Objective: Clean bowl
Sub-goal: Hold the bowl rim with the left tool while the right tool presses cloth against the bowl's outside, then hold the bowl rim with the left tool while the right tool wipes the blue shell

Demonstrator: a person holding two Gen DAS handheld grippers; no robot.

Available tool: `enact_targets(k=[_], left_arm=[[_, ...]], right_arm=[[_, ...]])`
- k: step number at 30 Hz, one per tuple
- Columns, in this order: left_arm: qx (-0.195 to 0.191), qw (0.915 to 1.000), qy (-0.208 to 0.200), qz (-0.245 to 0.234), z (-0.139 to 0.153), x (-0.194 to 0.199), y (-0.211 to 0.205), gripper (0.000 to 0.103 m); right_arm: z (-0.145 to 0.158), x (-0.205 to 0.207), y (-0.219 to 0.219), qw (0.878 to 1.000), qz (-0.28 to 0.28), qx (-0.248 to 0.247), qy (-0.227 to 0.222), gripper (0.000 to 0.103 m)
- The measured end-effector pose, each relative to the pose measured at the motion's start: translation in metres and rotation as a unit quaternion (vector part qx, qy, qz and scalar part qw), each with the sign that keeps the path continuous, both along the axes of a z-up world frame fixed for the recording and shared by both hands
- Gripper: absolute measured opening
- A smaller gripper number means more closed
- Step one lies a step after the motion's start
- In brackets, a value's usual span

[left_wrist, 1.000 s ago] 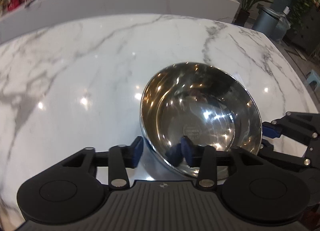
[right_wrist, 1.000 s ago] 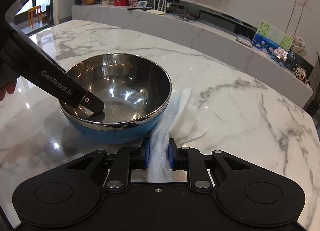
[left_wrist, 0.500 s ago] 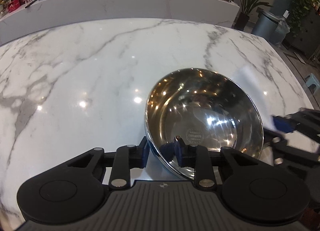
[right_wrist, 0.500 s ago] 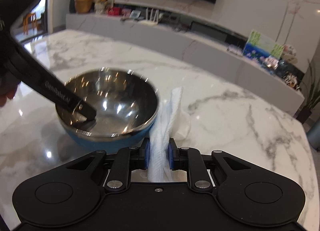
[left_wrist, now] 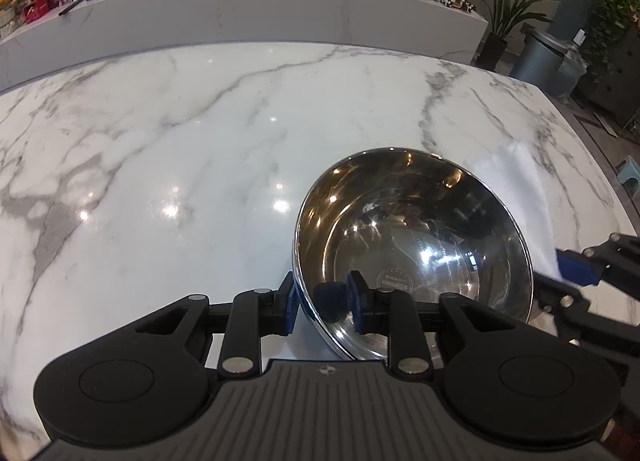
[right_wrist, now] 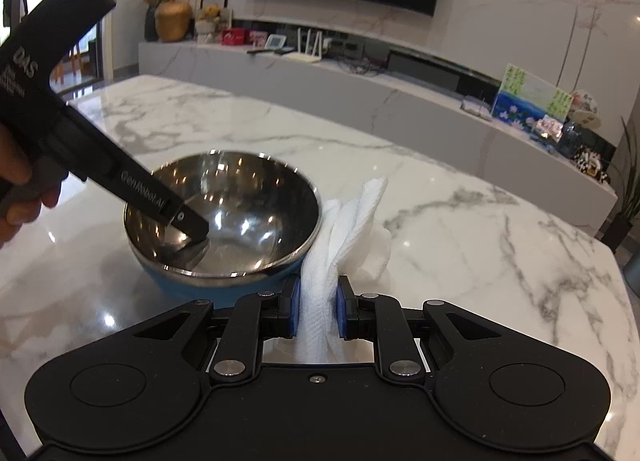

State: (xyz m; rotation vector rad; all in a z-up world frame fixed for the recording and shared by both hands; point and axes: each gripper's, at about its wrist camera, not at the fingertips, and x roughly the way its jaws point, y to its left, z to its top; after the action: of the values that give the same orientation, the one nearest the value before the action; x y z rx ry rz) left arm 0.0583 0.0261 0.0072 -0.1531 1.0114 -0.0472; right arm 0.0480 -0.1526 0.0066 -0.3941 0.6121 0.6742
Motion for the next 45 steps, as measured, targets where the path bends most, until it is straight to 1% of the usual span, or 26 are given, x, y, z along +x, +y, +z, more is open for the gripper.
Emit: enact_targets(k=[1,3,6,11,18,22,26,27,28,29,30,32,34,36,38,43,45], left_arm=[[-0.003,1.0,0.002,-0.001,-0.001,0.0,0.0,0.035],[-0.004,1.0,0.005,-0.002,-0.002,-0.001,-0.001,0.039],[-0.002,1.0,0.005,-0.004,-0.002,-0.001,-0.002,0.039],[0.0,1.0,0.003,-0.008,-0.002,-0.001,-0.002,0.039],[0.009,0.9999,-0.014,-0.001,-0.001,0.003,0.002,0.024],[0.013,0.9997,-0.021,0.002,0.0,0.003,0.003,0.023],[0.012,0.9998,-0.016,0.0,0.0,0.003,0.002,0.023],[0.008,0.9999,-0.012,0.001,0.0,0.003,0.003,0.028],[0.004,1.0,-0.008,0.003,-0.001,0.003,0.003,0.036],[-0.001,1.0,-0.003,0.004,-0.001,0.003,0.003,0.041],[-0.003,1.0,0.001,0.006,-0.002,0.003,0.003,0.044],[-0.006,1.0,0.006,0.004,-0.003,0.003,0.002,0.044],[-0.006,0.9999,0.009,0.001,-0.003,0.002,0.001,0.043],[-0.003,1.0,0.006,-0.006,-0.003,0.001,-0.001,0.039],[0.0,1.0,0.003,-0.007,-0.002,0.001,-0.001,0.038],[0.007,0.9999,-0.012,-0.006,0.0,0.002,0.001,0.028],[0.013,0.9998,-0.016,-0.007,0.001,0.002,0.001,0.027]], right_arm=[[-0.002,0.0,0.002,1.0,0.003,-0.004,0.004,0.016],[-0.005,-0.001,0.004,1.0,0.006,-0.009,0.009,0.016],[-0.011,-0.003,0.01,0.999,0.018,-0.023,0.021,0.016],[-0.01,-0.004,0.01,0.999,0.017,-0.026,0.018,0.016],[-0.003,-0.006,0.001,1.0,-0.007,-0.001,-0.004,0.016],[0.006,-0.007,-0.008,0.999,-0.02,0.03,-0.028,0.016],[0.008,-0.007,-0.009,0.999,-0.019,0.038,-0.029,0.016],[0.008,-0.007,-0.008,0.999,-0.018,0.036,-0.026,0.016],[0.007,-0.006,-0.007,0.999,-0.017,0.034,-0.024,0.016],[0.006,-0.006,-0.006,0.999,-0.014,0.031,-0.022,0.016],[0.006,-0.005,-0.005,0.999,-0.012,0.029,-0.021,0.016],[0.006,-0.005,-0.002,1.0,-0.008,0.025,-0.016,0.016],[0.003,-0.002,0.0,1.0,-0.004,0.019,-0.01,0.016],[0.0,-0.001,0.002,1.0,0.0,0.012,-0.003,0.016],[-0.004,0.0,0.004,1.0,0.004,0.006,0.005,0.016],[-0.011,0.0,0.01,1.0,0.011,-0.01,0.022,0.016],[-0.012,-0.001,0.01,1.0,0.012,-0.014,0.023,0.016]])
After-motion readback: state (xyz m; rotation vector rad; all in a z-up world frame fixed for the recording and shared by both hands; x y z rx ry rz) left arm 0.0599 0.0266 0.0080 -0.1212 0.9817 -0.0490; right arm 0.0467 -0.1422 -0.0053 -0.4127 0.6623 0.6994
